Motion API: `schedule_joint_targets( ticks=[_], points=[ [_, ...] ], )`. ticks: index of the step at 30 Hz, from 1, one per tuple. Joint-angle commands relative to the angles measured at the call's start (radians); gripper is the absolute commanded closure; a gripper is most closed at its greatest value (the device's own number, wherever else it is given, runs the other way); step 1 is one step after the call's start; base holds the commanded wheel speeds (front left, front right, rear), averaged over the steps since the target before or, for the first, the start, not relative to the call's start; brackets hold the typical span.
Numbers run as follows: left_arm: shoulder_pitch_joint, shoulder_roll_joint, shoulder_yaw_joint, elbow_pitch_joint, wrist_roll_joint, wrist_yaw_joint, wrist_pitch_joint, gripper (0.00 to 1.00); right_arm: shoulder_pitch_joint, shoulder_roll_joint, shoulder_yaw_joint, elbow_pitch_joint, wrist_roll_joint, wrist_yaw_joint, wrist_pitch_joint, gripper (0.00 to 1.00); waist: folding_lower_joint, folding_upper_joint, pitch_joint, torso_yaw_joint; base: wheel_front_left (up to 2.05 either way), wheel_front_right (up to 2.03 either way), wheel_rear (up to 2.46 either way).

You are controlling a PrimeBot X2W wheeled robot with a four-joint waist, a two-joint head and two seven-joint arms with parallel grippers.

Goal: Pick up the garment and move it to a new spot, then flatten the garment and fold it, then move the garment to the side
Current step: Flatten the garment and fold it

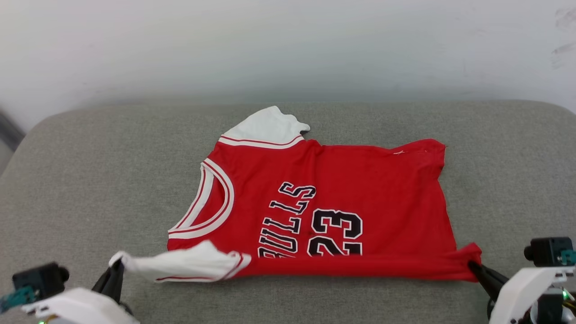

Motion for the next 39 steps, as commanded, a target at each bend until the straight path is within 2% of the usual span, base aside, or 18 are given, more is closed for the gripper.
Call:
schedule_joint_targets(
  ticks=[1, 10, 21, 22, 24, 25, 26, 31, 39],
  points=[
    [-0.055, -0.010, -0.006, 0.011, 0.013, -0.008, 0.006, 1.00, -0.028, 0.014, -0.012, -0.012, -0.011, -0.002, 0.015, 1.00, 0.0002, -0.0001, 0.010, -0.003, 0.00, 0.00, 0.00],
    [-0.311, -0.113, -0.064, 0.174, 0.066, -0.072, 0.009, 1.00, -0.160, 0.042, -0.008, 0.022, -0.065, -0.002, 0.057, 1.00, 0.0002, -0.0001, 0.107, -0.004, 0.00, 0.00, 0.00],
    [-0.492, -0.204, -0.128, 0.445, 0.045, -0.206, 0.066, 1.00, -0.287, 0.058, 0.070, 0.164, -0.115, -0.002, 0.026, 1.00, 0.0002, -0.0001, 0.222, 0.004, 0.00, 0.00, 0.00],
    [-0.502, -0.215, -0.130, 0.468, 0.041, -0.217, 0.066, 1.00, -0.288, 0.065, 0.076, 0.183, -0.111, -0.002, 0.017, 0.87, 0.0002, -0.0001, 0.225, 0.005, 0.00, 0.00, 0.00],
    [-0.515, -0.234, -0.137, 0.512, 0.031, -0.240, 0.074, 0.58, -0.291, 0.067, 0.092, 0.213, -0.117, -0.002, -0.002, 0.51, 0.0002, -0.0001, 0.227, 0.005, 0.00, 0.00, 0.00],
    [-0.522, -0.242, -0.139, 0.529, 0.029, -0.250, 0.071, 0.23, -0.291, 0.071, 0.101, 0.228, -0.112, -0.002, -0.008, 0.07, 0.0002, -0.0001, 0.227, 0.004, 0.00, 0.00, 0.00],
    [-0.528, -0.248, -0.138, 0.548, 0.026, -0.258, 0.068, 0.00, -0.291, 0.074, 0.112, 0.237, -0.108, -0.002, -0.019, 0.00, 0.0002, -0.0001, 0.226, 0.003, 0.00, 0.00, 0.00],
    [-0.526, -0.245, -0.131, 0.616, 0.010, -0.294, 0.062, 0.00, -0.292, 0.057, 0.138, 0.209, -0.108, -0.002, -0.161, 0.00, 0.0002, -0.0001, 0.200, -0.009, 0.00, 0.00, 0.00],
    [-0.498, -0.158, -0.113, 0.591, -0.002, -0.304, 0.107, 0.00, -0.246, 0.062, 0.113, 0.111, -0.163, -0.001, -0.433, 0.00, 0.0002, -0.0001, 0.126, -0.031, 0.00, 0.00, 0.00]
  ],
)
